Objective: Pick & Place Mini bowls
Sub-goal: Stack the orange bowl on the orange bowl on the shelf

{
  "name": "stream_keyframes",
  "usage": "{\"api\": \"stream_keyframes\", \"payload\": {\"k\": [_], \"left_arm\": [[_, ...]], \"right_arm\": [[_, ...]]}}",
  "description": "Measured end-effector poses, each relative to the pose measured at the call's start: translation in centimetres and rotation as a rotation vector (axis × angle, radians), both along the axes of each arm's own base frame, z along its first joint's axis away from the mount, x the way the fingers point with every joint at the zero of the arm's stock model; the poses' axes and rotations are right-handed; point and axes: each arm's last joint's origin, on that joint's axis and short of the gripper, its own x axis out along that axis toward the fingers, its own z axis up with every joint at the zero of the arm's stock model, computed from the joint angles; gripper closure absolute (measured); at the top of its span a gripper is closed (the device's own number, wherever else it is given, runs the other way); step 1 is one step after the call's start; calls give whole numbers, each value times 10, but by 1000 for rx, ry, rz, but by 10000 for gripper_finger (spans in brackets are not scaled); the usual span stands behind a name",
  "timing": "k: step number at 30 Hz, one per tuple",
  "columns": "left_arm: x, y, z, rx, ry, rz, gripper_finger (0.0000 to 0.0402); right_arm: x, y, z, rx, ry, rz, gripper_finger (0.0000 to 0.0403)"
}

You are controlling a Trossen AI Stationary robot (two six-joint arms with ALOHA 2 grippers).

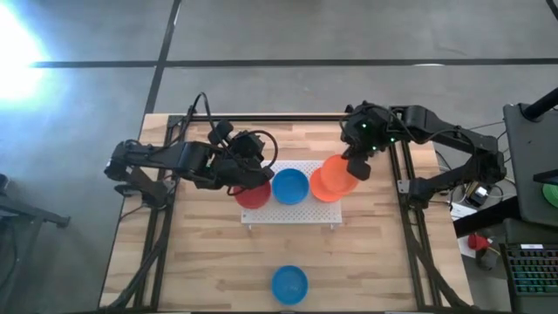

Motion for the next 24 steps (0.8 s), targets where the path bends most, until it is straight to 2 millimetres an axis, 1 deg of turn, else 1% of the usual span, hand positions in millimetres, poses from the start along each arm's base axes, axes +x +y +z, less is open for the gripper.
{"api": "stream_keyframes", "payload": {"k": [3, 6, 15, 24], "left_arm": [[0, 0, 0, 6, 8, -4, 305], [0, 0, 0, 8, 11, -6, 305], [0, 0, 0, 10, 12, -6, 305], [0, 0, 0, 14, 19, -9, 305]], "right_arm": [[-1, 0, -1, 8, 16, -2, 394], [2, 0, -3, 16, 16, -6, 394], [26, 0, -19, 39, 64, 45, 394], [36, -3, -29, 49, 103, 41, 392]]}}
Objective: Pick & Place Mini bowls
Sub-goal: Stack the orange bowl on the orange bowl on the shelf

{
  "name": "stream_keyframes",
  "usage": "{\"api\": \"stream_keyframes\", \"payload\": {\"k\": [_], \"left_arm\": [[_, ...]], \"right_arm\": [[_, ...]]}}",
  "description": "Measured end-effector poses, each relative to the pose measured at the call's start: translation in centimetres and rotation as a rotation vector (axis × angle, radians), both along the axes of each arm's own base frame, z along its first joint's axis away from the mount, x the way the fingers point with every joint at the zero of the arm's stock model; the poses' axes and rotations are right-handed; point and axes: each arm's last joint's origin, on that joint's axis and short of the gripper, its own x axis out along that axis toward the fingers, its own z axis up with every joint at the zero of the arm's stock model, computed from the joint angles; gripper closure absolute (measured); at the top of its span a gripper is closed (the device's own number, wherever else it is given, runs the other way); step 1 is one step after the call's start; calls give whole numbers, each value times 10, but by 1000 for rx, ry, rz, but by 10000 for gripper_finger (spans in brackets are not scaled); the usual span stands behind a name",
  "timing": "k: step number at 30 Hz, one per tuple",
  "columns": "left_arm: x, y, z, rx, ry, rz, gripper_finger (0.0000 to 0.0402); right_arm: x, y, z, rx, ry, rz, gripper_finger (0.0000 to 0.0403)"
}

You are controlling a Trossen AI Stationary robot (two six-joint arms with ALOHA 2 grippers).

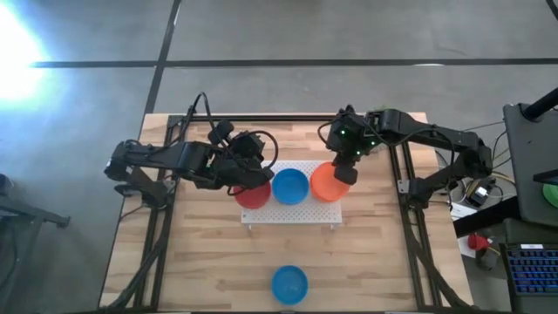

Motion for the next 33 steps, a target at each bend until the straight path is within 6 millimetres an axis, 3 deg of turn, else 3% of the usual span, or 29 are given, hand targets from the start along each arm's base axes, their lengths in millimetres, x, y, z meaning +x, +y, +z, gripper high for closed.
{"api": "stream_keyframes", "payload": {"k": [10, 20, 33], "left_arm": [[0, 0, 0, 1, 6, -1, 305], [0, 0, 0, 12, 23, -10, 305], [0, 0, 0, 12, 23, -10, 305]], "right_arm": [[1, 0, 5, -12, -56, -6, 322], [-7, 1, 41, -68, -184, 13, 264], [9, -4, 5, -66, -57, 13, 282]]}}
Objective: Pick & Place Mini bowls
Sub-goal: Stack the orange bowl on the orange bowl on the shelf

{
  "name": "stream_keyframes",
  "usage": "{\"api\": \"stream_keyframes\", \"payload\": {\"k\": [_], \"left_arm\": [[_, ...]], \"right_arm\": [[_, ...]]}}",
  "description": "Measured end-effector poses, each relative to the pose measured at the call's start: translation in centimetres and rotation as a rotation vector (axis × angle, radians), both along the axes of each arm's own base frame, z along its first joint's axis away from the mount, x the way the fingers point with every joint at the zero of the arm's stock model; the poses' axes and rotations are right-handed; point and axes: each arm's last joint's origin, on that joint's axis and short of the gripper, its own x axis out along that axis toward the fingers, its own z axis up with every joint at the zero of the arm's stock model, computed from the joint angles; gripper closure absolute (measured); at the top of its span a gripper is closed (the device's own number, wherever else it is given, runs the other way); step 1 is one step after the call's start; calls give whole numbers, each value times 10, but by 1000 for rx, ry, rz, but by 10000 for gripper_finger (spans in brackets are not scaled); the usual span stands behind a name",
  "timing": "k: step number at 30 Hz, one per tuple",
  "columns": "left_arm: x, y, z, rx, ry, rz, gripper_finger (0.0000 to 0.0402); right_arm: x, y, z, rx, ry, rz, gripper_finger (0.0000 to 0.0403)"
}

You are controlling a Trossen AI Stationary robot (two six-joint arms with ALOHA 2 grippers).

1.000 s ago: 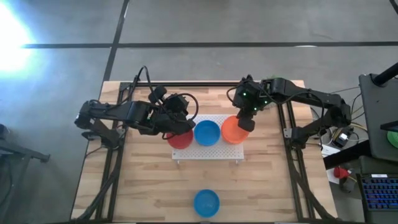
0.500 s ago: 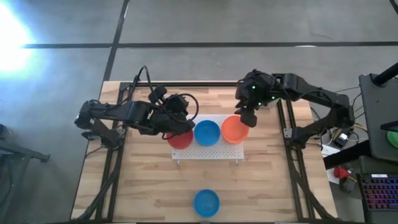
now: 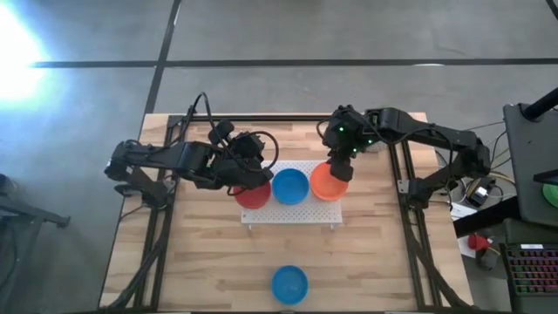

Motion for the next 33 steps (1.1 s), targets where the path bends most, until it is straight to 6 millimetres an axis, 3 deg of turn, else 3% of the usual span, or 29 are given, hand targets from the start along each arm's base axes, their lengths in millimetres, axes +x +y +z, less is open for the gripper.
{"api": "stream_keyframes", "payload": {"k": [8, 16, 27, 33], "left_arm": [[0, 0, 0, -1, -1, 0, 305], [0, 0, 0, 0, 2, 0, 305], [0, 0, -1, 3, 10, -1, 305], [0, 0, -1, 14, 27, -11, 305]], "right_arm": [[-1, 0, 1, -3, -7, 3, 301], [-5, 1, 18, -19, -69, 5, 312], [-2, 1, -9, 3, 20, 8, 314], [-3, 1, 0, -1, -6, 7, 324]]}}
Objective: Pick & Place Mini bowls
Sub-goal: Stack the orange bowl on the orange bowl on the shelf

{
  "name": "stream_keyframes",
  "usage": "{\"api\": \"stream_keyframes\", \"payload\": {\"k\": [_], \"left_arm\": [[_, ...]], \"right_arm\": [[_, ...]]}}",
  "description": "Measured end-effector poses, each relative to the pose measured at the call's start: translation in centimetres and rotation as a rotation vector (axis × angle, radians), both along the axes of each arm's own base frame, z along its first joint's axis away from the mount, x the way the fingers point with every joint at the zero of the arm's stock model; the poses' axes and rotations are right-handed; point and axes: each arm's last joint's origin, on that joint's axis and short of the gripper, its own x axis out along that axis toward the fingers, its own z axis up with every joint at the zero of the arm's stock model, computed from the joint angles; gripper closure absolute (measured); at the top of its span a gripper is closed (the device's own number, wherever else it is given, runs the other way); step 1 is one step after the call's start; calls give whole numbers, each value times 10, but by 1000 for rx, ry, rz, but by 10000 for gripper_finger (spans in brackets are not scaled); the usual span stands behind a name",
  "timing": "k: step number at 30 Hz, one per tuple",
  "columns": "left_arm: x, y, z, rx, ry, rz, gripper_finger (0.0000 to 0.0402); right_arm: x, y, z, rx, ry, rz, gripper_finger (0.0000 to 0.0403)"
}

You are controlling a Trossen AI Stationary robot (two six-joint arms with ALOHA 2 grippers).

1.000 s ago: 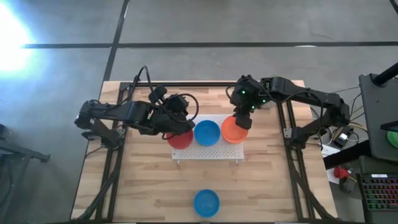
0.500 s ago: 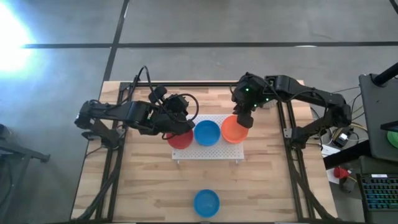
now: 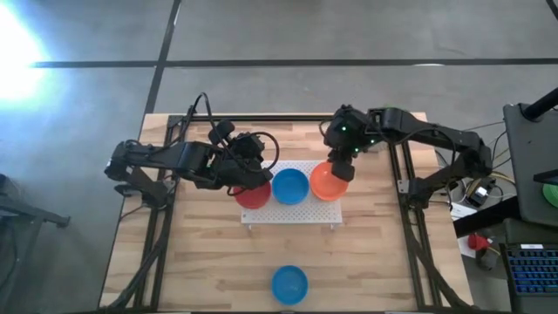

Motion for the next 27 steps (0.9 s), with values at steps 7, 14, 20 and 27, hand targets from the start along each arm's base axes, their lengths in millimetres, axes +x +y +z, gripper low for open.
{"api": "stream_keyframes", "payload": {"k": [7, 14, 20, 27], "left_arm": [[0, 0, 0, -4, 2, -4, 305], [0, 0, 0, -3, 2, -5, 305], [0, 0, 0, -3, 2, -4, 305], [0, 0, 0, -3, 3, -4, 305]], "right_arm": [[-2, 0, 19, -24, -75, 4, 334], [4, -2, 4, -53, -19, 10, 332], [6, -3, -7, -64, 11, 0, 339], [-1, -2, 1, -71, -24, -4, 339]]}}
